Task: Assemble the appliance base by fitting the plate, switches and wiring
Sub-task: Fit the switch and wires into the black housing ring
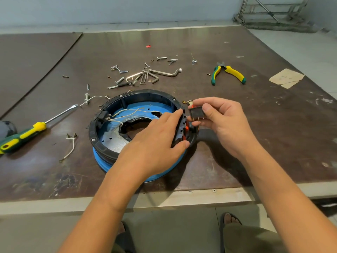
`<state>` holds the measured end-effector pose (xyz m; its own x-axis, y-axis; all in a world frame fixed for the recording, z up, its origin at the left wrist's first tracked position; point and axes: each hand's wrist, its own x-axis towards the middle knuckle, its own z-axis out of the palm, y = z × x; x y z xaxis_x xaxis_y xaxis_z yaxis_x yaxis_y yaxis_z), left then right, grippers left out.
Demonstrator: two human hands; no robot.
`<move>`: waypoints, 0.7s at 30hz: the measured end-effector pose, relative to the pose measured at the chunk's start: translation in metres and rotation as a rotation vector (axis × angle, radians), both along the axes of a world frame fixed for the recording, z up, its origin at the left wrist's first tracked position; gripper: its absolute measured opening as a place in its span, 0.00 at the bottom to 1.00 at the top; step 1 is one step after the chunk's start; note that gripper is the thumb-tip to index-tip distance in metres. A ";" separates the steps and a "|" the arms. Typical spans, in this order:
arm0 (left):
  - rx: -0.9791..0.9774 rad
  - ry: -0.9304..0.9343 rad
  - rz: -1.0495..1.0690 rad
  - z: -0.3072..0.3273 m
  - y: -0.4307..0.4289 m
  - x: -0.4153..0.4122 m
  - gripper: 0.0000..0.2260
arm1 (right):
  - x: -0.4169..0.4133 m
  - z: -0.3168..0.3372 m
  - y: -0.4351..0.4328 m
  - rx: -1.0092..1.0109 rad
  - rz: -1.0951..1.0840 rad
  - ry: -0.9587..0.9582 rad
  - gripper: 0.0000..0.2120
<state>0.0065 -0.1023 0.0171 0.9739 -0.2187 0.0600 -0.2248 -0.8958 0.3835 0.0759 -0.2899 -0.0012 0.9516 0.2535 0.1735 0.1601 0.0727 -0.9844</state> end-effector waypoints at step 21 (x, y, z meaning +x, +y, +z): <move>0.036 0.014 0.007 -0.002 0.002 0.000 0.37 | -0.008 -0.011 0.019 -0.216 -0.306 -0.163 0.14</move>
